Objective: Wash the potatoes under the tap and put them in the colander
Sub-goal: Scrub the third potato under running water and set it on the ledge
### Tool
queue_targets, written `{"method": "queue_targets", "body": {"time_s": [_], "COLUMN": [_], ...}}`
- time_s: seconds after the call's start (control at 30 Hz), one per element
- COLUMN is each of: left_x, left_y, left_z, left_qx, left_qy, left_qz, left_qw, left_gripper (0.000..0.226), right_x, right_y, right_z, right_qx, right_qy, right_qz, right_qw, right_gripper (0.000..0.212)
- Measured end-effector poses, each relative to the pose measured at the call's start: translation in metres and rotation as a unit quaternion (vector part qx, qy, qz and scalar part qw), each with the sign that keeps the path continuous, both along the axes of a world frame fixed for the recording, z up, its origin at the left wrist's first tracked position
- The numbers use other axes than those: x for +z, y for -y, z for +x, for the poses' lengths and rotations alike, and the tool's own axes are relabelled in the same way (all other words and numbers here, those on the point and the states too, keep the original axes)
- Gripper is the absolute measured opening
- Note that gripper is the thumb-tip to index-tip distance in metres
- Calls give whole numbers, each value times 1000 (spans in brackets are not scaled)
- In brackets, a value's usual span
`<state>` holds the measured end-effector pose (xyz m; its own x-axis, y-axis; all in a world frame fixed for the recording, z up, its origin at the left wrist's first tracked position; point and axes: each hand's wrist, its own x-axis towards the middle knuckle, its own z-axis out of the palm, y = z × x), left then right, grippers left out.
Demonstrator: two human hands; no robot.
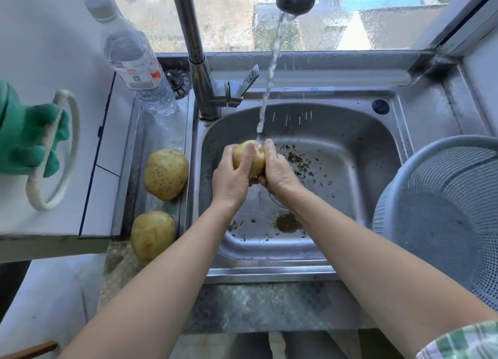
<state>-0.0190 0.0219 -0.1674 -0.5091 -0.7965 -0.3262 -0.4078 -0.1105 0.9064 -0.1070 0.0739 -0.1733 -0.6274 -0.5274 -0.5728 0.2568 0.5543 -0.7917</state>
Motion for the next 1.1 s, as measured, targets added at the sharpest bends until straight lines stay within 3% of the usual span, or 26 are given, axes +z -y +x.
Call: {"method": "queue_targets", "body": {"time_s": [0.07,0.13,0.33,0.4,0.47,0.53,0.6,0.7,0.83,0.9,1.0,1.1], "left_x": [5,5,-11,-26,-16,-2,4,5,5,7,10,17], "left_y": [0,3,8,8,5,5,4,1,2,5,8,4], "left_z": [-2,-3,2,6,7,8,8,10,13,14,17,20], "left_qx": [34,79,116,110,82,50,28,-53,-91,-50,-10,-32], "left_qy": [26,61,68,64,81,105,94,81,95,89,55,77], "left_qz": [-33,-41,59,72,55,0,-56,-50,-61,-25,97,82], "left_qw": [999,994,989,989,992,993,994,994,989,994,994,993], "left_gripper": [48,56,65,63,55,41,28,42,55,63,80,89], "right_x": [2,0,11,14,20,22,17,14,22,22,21,27], "right_y": [-1,0,0,4,12,19,23,23,17,10,3,6], "right_z": [1,6,17,16,14,12,9,9,12,12,12,17], "right_qx": [12,34,5,-24,-101,-192,-242,-277,-221,-119,-19,-21], "right_qy": [-34,-48,31,38,99,187,199,212,240,205,108,80], "right_qz": [-21,-22,-198,-209,-208,-191,-145,-117,-173,-188,-141,-94], "right_qw": [999,998,980,977,968,944,939,930,929,953,984,992], "right_gripper": [69,69,43,28,13,17,27,35,24,38,51,46]}}
